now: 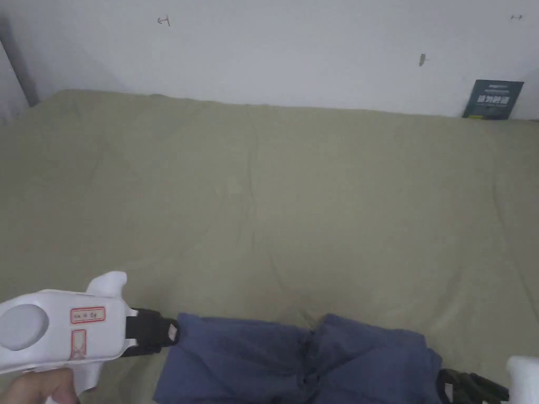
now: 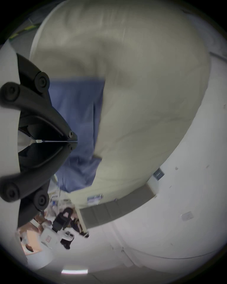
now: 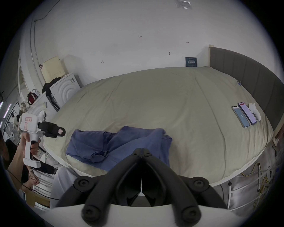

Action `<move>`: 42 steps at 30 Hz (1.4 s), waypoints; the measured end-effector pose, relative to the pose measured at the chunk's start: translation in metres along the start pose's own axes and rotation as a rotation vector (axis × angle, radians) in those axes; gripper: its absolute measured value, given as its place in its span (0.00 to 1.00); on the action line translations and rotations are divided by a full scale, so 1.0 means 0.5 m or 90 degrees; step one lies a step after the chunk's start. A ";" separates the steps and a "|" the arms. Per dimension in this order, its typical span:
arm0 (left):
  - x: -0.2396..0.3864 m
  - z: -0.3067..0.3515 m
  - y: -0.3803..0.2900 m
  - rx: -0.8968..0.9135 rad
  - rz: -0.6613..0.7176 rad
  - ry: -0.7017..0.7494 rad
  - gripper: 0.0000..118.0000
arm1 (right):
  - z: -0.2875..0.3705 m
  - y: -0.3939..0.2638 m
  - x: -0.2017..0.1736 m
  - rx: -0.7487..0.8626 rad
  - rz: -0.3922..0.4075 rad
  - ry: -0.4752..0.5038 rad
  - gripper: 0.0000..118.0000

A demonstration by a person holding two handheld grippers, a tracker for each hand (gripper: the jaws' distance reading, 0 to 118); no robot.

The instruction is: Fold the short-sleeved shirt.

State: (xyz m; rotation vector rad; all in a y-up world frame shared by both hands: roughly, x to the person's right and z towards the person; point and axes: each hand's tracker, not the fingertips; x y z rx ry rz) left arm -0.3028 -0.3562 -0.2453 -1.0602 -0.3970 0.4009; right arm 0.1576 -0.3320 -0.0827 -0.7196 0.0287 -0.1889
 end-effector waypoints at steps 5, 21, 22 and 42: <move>-0.065 -0.010 -0.018 -0.019 0.079 -0.037 0.04 | -0.009 0.003 -0.020 -0.010 0.011 0.011 0.01; -0.080 -0.209 -0.021 -0.091 0.089 -0.284 0.11 | -0.009 0.000 -0.010 -0.039 0.013 -0.030 0.01; -0.082 -0.219 -0.027 -0.098 0.077 -0.227 0.11 | -0.008 -0.001 -0.008 -0.038 0.010 -0.029 0.01; -0.047 0.110 0.056 -0.003 -0.021 0.041 0.11 | 0.020 -0.003 0.009 0.000 -0.002 0.005 0.01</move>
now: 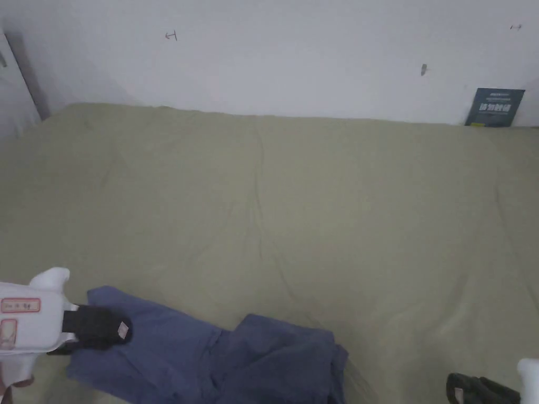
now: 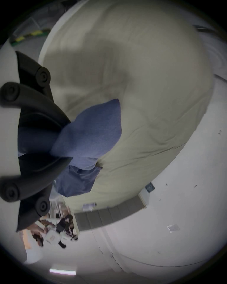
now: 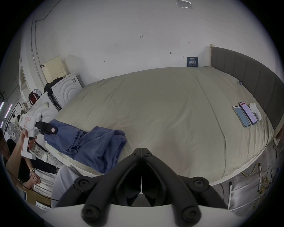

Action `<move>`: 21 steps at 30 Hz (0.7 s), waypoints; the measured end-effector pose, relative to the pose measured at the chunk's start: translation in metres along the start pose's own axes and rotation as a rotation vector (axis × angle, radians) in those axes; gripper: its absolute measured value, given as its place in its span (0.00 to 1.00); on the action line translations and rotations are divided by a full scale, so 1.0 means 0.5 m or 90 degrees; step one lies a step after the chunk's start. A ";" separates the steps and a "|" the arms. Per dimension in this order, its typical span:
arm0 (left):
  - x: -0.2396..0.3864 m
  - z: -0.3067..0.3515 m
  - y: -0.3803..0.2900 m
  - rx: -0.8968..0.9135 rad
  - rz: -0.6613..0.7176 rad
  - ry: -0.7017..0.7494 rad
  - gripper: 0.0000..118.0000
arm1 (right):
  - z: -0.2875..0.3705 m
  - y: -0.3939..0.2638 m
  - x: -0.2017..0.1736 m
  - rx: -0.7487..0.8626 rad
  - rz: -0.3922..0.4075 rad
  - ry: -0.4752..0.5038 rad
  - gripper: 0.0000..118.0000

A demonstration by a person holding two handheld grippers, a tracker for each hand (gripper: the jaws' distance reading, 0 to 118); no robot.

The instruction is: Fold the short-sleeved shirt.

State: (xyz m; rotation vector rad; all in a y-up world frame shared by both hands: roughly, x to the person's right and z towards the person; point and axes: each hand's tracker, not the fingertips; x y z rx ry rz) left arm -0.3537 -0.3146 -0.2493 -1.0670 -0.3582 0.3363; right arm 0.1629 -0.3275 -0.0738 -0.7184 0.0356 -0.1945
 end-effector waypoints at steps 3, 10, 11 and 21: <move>0.098 0.003 0.009 -0.024 -0.057 0.023 0.11 | 0.007 -0.002 0.000 0.006 -0.001 0.006 0.01; 0.335 -0.057 -0.010 -0.071 -0.226 0.144 0.11 | 0.029 -0.014 0.023 0.018 -0.006 0.000 0.01; 0.366 -0.072 -0.017 -0.076 -0.240 0.145 0.11 | 0.032 -0.015 0.029 0.018 -0.011 0.000 0.01; 0.538 -0.336 -0.130 -0.154 -0.302 0.139 0.34 | 0.047 -0.027 0.070 0.025 -0.047 -0.010 0.01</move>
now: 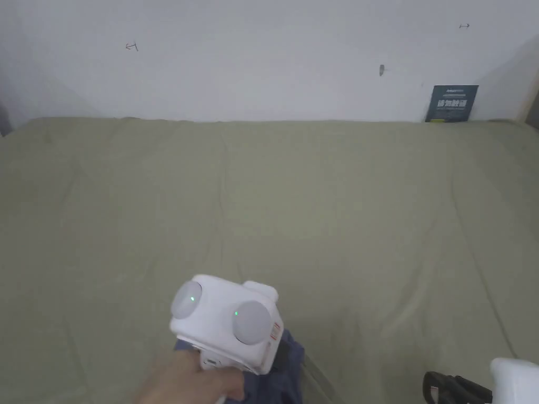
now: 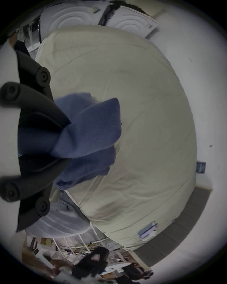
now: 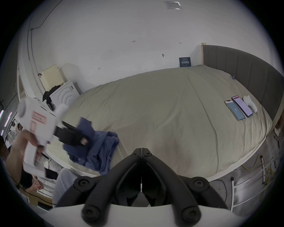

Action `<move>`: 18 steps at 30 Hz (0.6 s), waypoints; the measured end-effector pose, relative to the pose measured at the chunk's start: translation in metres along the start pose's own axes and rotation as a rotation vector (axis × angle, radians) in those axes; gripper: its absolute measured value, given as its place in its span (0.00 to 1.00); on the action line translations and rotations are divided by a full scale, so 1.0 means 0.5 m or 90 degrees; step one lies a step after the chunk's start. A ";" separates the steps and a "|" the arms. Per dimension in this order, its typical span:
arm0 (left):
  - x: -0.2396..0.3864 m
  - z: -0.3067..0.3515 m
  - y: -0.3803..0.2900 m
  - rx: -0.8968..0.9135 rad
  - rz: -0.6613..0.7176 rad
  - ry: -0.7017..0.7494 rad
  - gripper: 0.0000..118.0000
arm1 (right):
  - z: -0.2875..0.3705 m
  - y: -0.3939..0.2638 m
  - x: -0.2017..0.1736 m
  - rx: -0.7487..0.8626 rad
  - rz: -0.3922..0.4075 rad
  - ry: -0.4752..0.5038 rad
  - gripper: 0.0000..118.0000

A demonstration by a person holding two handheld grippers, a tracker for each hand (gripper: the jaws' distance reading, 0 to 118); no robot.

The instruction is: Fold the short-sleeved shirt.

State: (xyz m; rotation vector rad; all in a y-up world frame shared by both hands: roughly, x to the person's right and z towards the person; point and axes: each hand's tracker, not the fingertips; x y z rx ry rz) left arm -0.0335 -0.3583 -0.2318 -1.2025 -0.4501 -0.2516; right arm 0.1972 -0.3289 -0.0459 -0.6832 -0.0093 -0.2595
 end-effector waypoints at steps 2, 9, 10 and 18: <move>0.021 -0.039 -0.002 -0.016 0.001 -0.045 1.00 | 0.006 0.000 0.006 -0.001 -0.004 0.000 0.01; -0.033 0.057 0.002 0.048 0.097 -0.145 0.96 | 0.015 0.001 0.016 -0.002 -0.005 -0.009 0.01; -0.054 0.087 -0.003 0.063 0.108 -0.163 0.94 | 0.014 0.001 0.016 -0.002 -0.006 -0.009 0.01; -0.195 0.125 -0.040 0.135 0.194 -0.216 0.00 | -0.014 -0.001 -0.005 -0.018 -0.010 0.012 0.01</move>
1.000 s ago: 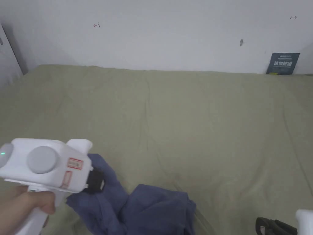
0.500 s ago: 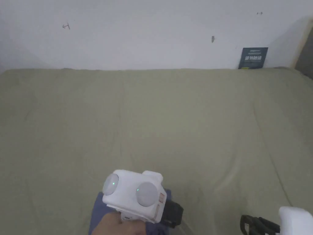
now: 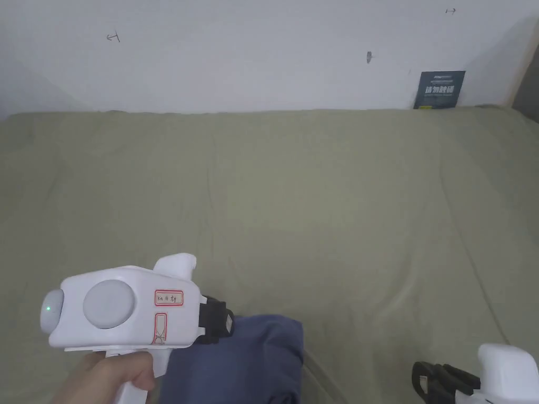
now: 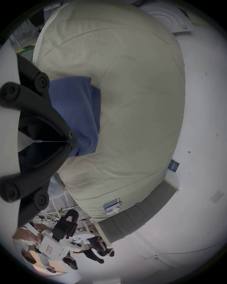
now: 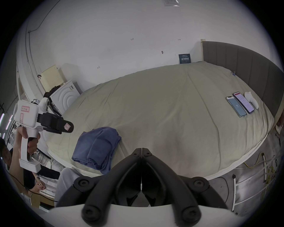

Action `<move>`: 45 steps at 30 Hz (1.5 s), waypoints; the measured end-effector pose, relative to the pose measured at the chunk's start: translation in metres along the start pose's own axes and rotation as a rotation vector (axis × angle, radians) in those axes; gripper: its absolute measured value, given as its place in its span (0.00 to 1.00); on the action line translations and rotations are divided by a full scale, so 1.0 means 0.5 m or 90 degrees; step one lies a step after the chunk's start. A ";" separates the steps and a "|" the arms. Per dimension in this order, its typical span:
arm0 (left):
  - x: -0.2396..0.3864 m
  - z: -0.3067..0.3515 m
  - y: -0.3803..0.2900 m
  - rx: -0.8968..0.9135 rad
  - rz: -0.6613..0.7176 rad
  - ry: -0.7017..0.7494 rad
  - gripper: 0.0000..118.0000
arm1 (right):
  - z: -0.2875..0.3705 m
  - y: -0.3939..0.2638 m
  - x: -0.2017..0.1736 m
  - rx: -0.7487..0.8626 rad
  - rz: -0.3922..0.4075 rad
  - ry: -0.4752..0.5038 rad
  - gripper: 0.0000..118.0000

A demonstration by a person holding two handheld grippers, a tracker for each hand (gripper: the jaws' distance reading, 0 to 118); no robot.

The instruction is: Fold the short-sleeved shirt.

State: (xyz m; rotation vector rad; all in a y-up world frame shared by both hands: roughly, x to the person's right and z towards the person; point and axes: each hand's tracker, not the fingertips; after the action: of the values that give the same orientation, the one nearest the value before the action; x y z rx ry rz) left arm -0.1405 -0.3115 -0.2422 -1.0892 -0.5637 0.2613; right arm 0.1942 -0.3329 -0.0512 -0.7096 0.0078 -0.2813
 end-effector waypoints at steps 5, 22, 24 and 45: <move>-0.012 -0.104 0.000 -0.028 0.062 -0.105 0.00 | 0.005 -0.001 -0.011 -0.005 0.004 0.008 0.01; -0.052 -0.124 -0.061 -0.096 0.050 -0.206 0.00 | -0.083 0.040 -0.050 -0.072 0.023 0.065 0.01; -0.079 -0.059 -0.042 -0.062 0.054 -0.192 0.00 | -0.127 0.054 -0.079 -0.101 0.047 0.100 0.01; -0.303 -0.002 -0.063 -0.048 0.119 -0.162 0.69 | -0.430 -0.046 -0.057 -0.280 -0.227 0.402 0.01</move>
State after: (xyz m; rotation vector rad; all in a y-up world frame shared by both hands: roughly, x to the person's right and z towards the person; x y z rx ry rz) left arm -0.2679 -0.3970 -0.2604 -1.1918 -0.7032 0.5505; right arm 0.1391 -0.4803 -0.2022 -1.0329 0.5624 -0.8555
